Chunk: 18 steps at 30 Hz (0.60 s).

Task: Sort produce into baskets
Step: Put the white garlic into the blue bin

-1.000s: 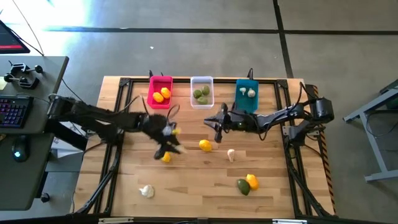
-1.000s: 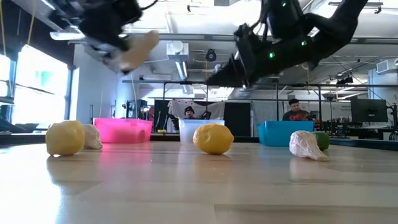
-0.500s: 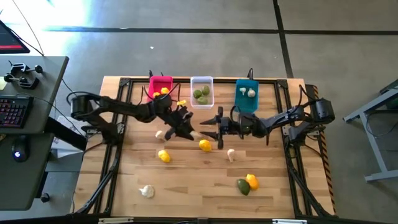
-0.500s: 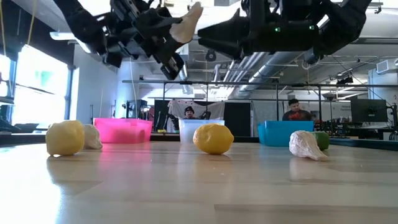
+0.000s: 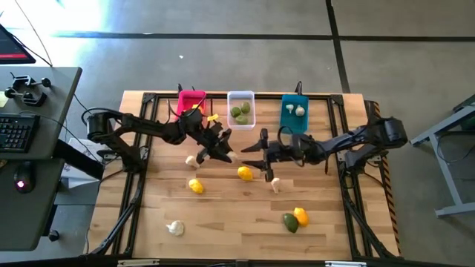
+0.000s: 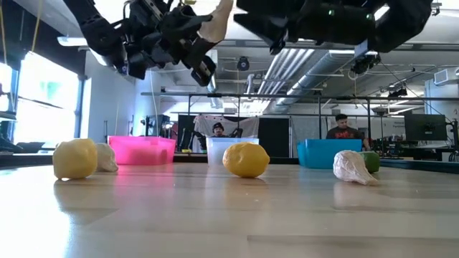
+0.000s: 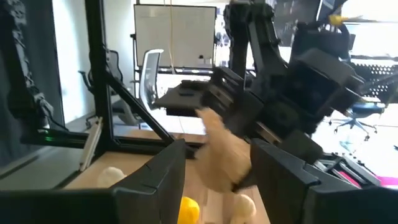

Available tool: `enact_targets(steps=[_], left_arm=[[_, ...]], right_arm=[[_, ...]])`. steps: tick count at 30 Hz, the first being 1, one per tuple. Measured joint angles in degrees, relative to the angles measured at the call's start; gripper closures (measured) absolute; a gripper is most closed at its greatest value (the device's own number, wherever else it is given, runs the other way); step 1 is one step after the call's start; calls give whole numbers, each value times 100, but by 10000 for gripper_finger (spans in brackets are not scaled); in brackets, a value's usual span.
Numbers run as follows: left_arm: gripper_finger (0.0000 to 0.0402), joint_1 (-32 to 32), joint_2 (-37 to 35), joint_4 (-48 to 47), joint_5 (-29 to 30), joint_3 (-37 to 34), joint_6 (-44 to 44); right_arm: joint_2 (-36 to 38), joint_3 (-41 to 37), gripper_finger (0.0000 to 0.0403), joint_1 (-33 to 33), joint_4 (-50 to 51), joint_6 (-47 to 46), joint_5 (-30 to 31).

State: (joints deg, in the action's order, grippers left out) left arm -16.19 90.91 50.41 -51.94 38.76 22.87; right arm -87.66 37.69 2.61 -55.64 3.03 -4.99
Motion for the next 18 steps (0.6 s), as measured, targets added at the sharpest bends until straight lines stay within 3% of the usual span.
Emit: enact_targets(steps=[14, 18], left_arm=[[314, 62, 7, 227, 72, 127, -46], [314, 59, 7, 207, 76, 219, -100]], right_arm=[[-15, 662, 231, 90, 754, 447, 111], [-19, 753, 250, 90, 1019, 482, 278]])
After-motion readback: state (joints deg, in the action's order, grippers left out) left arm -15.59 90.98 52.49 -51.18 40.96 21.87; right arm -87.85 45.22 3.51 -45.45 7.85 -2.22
